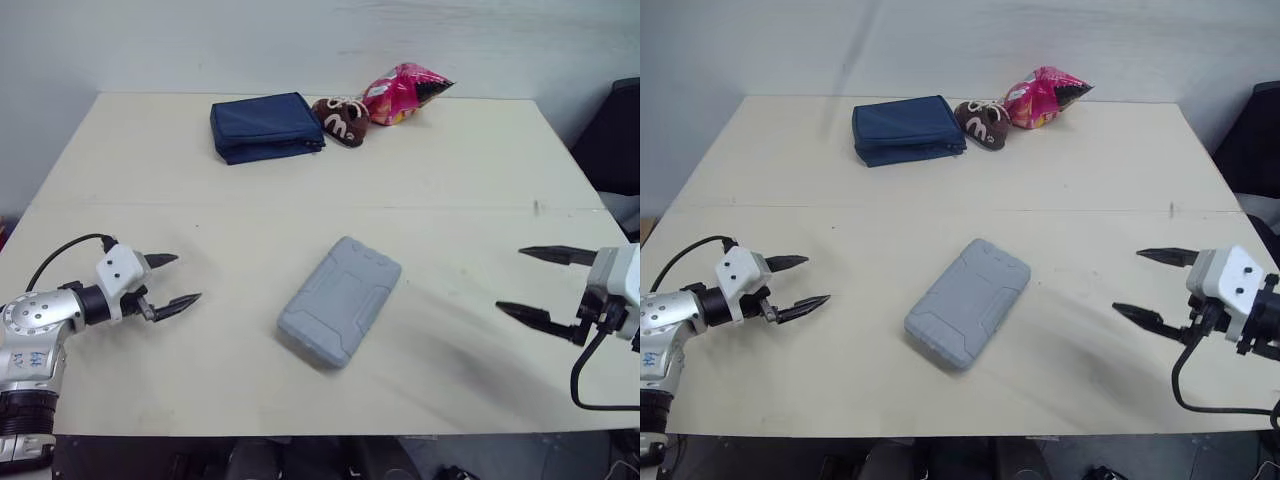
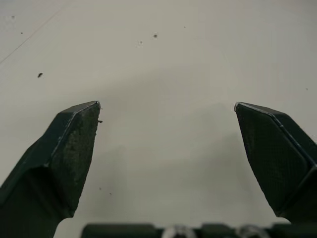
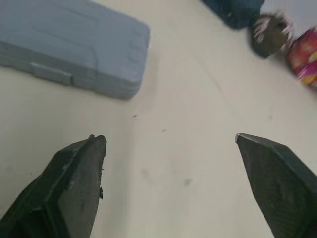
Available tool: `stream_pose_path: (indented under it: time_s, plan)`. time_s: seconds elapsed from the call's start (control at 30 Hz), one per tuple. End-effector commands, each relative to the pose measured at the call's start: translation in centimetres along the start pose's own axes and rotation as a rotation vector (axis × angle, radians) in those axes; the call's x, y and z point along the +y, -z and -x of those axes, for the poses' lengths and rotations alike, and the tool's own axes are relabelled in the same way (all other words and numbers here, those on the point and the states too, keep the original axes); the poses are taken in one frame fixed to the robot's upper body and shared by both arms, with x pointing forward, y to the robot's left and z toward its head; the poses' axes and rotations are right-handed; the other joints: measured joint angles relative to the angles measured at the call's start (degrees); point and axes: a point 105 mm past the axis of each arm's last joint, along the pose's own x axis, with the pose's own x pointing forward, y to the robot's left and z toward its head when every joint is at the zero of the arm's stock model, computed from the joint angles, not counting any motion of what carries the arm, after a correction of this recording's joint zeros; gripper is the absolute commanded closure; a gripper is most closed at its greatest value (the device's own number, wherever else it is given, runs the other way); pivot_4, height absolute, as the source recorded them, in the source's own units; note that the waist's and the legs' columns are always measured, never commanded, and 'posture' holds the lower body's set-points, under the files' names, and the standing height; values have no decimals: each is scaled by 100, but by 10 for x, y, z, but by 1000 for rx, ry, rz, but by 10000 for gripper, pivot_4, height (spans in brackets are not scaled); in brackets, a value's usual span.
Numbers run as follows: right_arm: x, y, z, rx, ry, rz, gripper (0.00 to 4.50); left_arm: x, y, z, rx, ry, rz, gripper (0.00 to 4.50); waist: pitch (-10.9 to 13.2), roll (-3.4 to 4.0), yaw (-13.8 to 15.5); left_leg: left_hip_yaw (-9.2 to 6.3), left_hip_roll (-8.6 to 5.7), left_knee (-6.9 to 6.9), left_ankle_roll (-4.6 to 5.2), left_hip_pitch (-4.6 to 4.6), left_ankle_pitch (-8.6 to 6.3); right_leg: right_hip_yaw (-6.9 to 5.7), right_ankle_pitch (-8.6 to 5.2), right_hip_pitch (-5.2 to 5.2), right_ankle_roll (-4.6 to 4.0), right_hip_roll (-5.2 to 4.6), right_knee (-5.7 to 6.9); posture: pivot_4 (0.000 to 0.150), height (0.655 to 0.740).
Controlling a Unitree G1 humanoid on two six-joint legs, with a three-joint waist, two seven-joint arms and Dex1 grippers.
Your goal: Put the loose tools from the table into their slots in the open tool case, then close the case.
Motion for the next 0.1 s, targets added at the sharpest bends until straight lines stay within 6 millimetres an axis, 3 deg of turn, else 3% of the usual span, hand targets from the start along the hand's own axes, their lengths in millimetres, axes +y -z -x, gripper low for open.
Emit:
stream_pose_path:
  time_s: [0.03,0.1]
  plan:
    - [0,-4,-5,-12,-42,38,324,9,-17,6,-37,-45,-42,657,1,1,11,-1,1,-1,-1,0,1,-2,-1,0,-1,1,0,1500,7400]
    - [-1,-5,-9,-29,-35,36,324,6,-17,6,-23,-20,-28,657,1,2,6,0,2,-1,-2,0,1,-1,-1,-1,-2,2,0,1500,7400]
